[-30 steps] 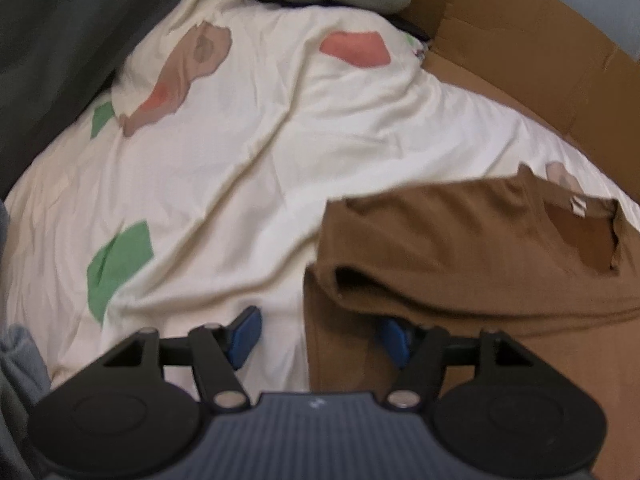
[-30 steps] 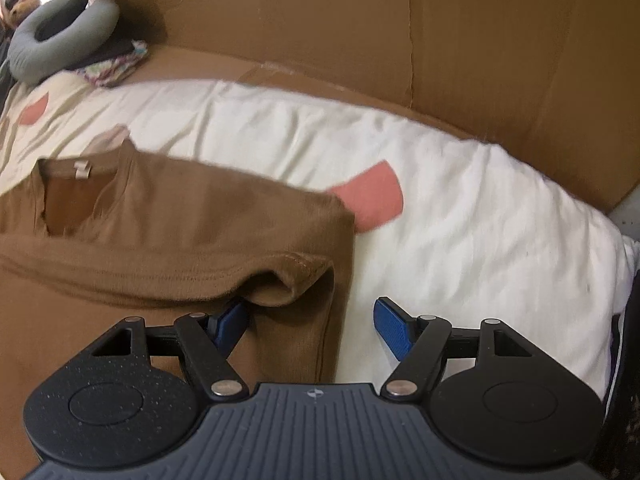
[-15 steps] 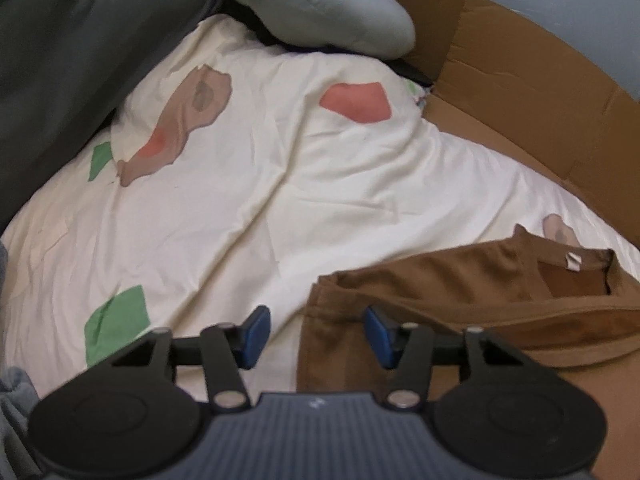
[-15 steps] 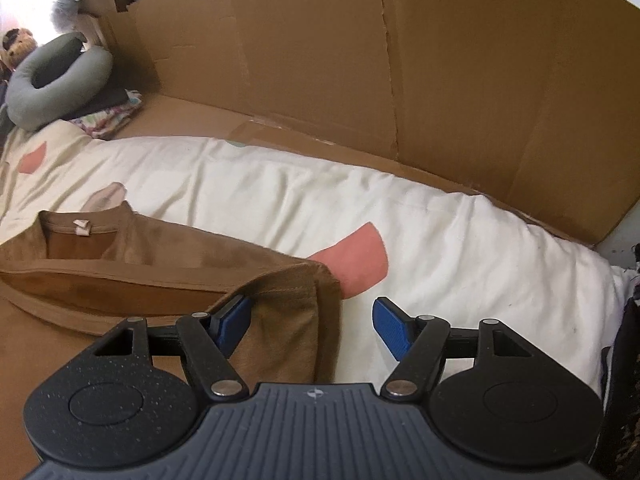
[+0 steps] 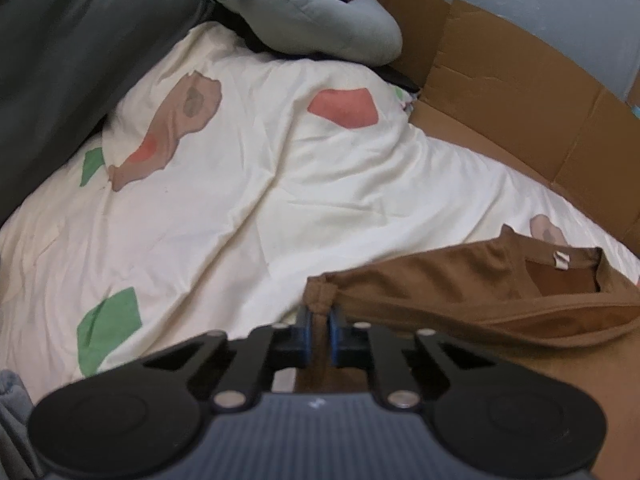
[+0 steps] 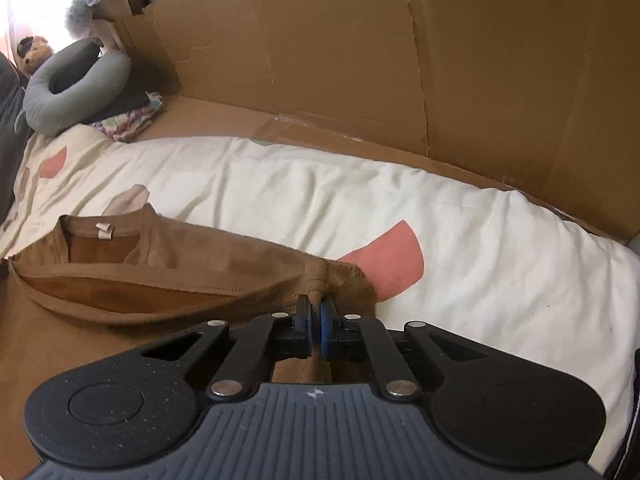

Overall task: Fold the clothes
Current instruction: 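Lift the collar edge with both tools and fold it over toward the hem, then open both tools and release the folded collar edge, then lift both open tools above the folded brown rectangle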

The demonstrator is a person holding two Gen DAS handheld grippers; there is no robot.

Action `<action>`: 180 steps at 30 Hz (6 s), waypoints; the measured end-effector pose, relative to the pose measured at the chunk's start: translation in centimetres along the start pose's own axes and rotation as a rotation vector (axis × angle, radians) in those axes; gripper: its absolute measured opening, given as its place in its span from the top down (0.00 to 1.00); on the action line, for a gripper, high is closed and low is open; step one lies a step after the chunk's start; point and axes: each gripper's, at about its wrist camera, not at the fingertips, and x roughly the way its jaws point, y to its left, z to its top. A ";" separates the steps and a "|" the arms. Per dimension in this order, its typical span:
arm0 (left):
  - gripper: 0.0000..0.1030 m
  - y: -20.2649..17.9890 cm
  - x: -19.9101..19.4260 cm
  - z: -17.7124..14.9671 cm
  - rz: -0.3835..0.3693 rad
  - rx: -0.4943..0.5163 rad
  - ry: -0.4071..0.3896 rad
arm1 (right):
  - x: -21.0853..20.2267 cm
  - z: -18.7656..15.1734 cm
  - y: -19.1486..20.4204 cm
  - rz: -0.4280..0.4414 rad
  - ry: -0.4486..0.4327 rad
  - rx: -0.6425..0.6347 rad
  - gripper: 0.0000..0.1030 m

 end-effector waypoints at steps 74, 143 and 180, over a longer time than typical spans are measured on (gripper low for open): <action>0.94 -1.7 4.7 5.2 0.077 0.084 -0.034 | 5.1 4.4 0.6 -0.172 -0.011 -0.048 0.96; 0.40 -17.6 -10.0 -12.0 -0.005 0.146 0.185 | -10.8 -13.8 11.1 0.006 0.095 -0.027 0.46; 0.82 -27.1 -10.0 -17.5 -0.301 0.311 0.214 | -14.8 -20.5 6.3 -0.139 0.071 0.021 0.57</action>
